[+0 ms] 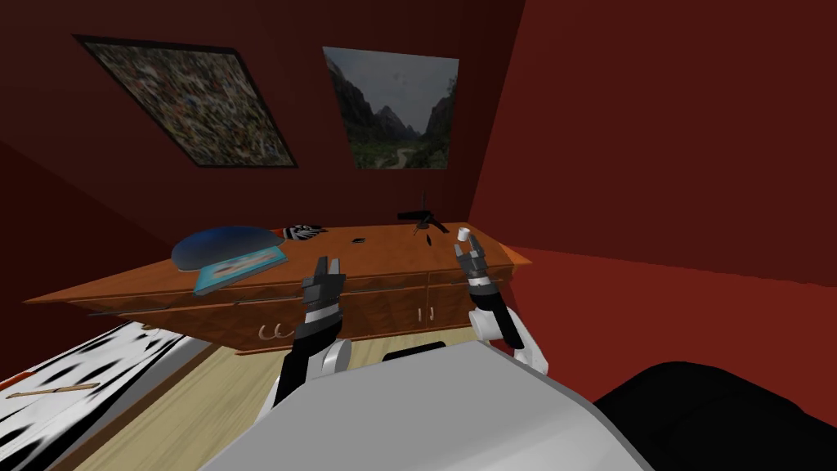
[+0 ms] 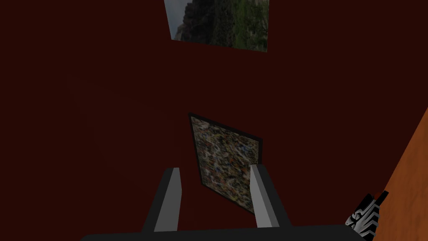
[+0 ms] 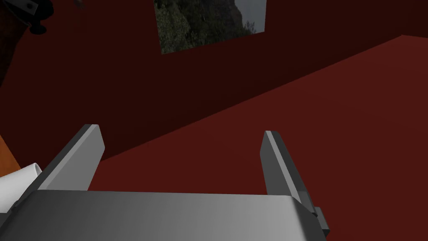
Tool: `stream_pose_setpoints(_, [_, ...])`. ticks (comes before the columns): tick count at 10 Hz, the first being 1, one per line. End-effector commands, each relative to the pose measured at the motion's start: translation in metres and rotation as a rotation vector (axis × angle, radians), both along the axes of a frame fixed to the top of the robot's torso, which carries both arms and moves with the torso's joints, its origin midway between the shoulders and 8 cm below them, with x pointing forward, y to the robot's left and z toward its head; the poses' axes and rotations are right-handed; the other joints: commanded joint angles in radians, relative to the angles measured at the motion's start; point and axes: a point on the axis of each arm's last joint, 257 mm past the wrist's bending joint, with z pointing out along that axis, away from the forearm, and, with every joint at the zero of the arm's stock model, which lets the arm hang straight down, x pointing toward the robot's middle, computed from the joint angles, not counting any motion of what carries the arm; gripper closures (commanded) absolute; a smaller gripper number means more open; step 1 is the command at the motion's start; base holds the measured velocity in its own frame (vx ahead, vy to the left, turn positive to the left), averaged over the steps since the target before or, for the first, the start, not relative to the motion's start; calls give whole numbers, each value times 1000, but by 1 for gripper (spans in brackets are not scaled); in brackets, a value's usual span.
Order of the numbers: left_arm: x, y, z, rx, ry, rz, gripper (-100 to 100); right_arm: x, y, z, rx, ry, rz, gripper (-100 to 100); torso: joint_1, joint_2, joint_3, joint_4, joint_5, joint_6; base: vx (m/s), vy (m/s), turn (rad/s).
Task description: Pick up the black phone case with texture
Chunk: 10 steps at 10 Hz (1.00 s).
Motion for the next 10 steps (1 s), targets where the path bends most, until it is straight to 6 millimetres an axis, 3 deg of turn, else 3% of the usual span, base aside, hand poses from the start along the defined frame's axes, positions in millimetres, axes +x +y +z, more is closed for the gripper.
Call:
stream_pose_setpoints(1, [0,0,0,0,0,0,0,7,1,-4,9,27,16,-100,0,0,0,0,0,0,-66,-20,13])
stream_pose_setpoints(10, [0,0,0,0,0,0,0,50,13,-14,132,165,139,-100,1,-4,-3,-1,0,0,-50,-18,33])
